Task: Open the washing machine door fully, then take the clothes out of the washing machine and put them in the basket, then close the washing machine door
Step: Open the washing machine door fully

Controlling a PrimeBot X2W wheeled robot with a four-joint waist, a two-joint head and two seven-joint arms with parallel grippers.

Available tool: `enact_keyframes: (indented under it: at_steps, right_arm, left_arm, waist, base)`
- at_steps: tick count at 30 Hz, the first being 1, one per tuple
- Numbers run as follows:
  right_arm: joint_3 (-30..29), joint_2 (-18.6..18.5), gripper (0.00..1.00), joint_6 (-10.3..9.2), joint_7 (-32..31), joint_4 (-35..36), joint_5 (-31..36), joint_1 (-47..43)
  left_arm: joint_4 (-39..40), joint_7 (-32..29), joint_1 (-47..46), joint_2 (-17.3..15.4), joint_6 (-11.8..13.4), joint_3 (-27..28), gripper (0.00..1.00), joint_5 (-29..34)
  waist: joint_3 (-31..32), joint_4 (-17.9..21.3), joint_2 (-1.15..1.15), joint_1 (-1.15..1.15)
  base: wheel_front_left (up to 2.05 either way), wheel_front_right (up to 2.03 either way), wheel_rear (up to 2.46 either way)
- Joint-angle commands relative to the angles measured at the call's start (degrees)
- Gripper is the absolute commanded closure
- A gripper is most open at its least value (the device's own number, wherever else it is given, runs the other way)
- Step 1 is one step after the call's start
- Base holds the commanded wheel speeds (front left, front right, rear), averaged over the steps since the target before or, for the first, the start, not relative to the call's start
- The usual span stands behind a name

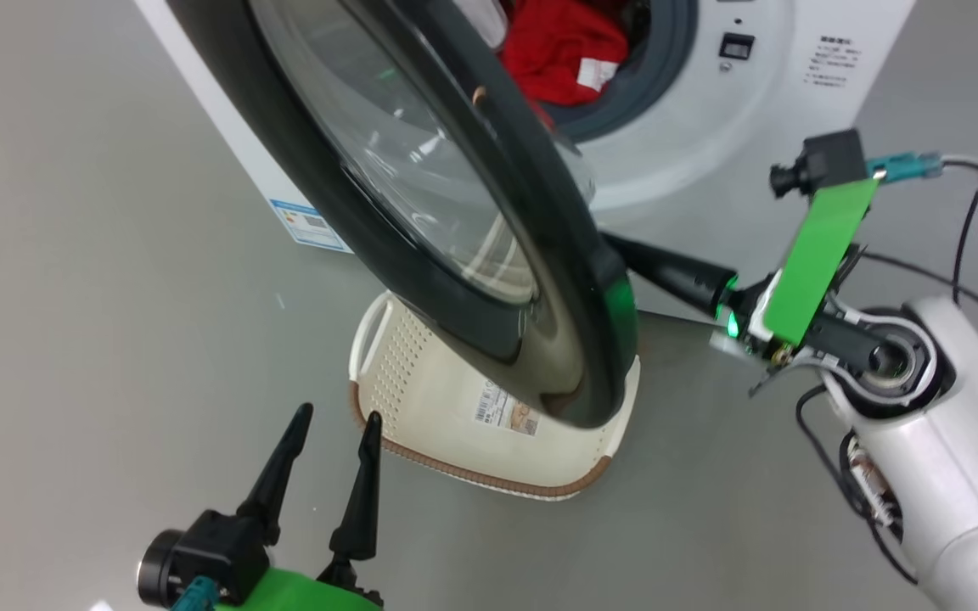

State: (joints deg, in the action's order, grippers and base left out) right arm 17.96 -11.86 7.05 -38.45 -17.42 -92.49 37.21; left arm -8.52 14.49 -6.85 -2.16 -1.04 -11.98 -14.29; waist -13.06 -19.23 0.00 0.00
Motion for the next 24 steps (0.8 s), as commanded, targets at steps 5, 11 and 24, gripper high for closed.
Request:
enact_keyframes:
  at_steps: [5,11,24]
  right_arm:
    - [2.2,2.5,1.00,0.44,-1.0,3.8,1.2,-3.4]
    - [3.4,3.3,1.00,0.44,-1.1,4.8,2.2,-5.2]
    - [5.6,4.5,1.00,0.44,-1.3,6.1,2.9,-7.0]
  left_arm:
    - [1.1,0.5,1.3,-0.7,0.3,2.1,0.00,-0.6]
    - [1.1,0.5,2.2,-0.7,0.6,1.8,0.00,-1.3]
    - [1.0,0.5,3.1,-0.7,0.8,2.1,0.00,-1.5]
  waist:
    - [2.0,-2.4,0.00,0.00]
    - [3.0,-4.6,0.00,0.00]
    - [4.1,-8.9,0.00,0.00]
  base:
    - [0.00,0.00,0.00]
    - [0.00,0.00,0.00]
    - [0.00,0.00,0.00]
